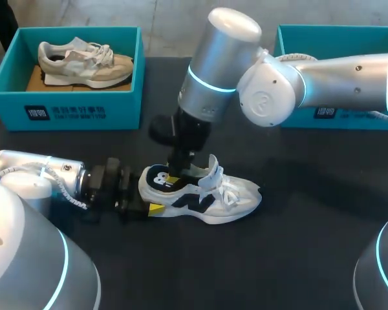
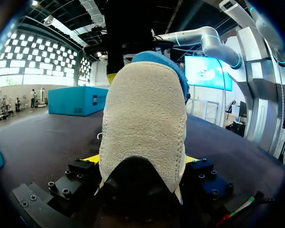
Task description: Take the shoe out of the shoebox, open the shoe tongue, remove and reinsert the insole, then place the shoe into the shoebox
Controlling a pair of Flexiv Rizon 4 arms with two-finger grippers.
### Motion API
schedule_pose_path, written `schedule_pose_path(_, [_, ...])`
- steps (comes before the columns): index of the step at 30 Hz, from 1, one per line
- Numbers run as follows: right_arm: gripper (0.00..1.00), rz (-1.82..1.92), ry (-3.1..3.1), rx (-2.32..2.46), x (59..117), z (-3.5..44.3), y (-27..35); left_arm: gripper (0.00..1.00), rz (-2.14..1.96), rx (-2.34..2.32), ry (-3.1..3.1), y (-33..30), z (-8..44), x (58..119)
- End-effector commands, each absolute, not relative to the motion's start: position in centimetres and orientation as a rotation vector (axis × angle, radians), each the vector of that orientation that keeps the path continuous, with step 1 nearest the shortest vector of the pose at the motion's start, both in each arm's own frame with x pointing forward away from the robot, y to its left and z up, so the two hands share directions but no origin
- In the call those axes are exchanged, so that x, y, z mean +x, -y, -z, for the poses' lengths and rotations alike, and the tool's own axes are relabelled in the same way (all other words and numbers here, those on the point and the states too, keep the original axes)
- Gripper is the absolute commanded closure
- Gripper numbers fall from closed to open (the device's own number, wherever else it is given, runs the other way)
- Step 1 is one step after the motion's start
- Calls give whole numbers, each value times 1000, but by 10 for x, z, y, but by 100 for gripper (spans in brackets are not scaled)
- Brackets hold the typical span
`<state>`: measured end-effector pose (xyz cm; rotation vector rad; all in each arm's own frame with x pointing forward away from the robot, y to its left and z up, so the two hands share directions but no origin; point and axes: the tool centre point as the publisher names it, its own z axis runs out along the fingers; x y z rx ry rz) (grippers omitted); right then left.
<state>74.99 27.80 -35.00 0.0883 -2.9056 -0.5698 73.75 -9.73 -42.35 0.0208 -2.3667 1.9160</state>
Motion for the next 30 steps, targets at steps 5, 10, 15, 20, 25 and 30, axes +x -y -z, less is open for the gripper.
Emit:
schedule_pose_path(5, [100, 573, 2909, 97, 747, 352, -282, 100, -1917, 25, 2369, 100, 429, 738])
schedule_pose_path(10, [100, 575, 2924, 91, 746, 348, -282, 100, -1917, 25, 2369, 100, 429, 738])
schedule_pose_path(15, [100, 579, 2959, 88, 745, 335, -281, 100, -1917, 25, 2369, 100, 429, 738])
schedule_pose_path(20, [100, 569, 2984, 84, 747, 323, -279, 100, -1917, 25, 2369, 100, 429, 738])
schedule_pose_path(25, [100, 565, 3015, 80, 750, 307, -277, 100, -1917, 25, 2369, 100, 429, 738])
schedule_pose_path(30, [100, 592, 3048, 66, 755, 295, -277, 100, -1917, 25, 2369, 100, 429, 738])
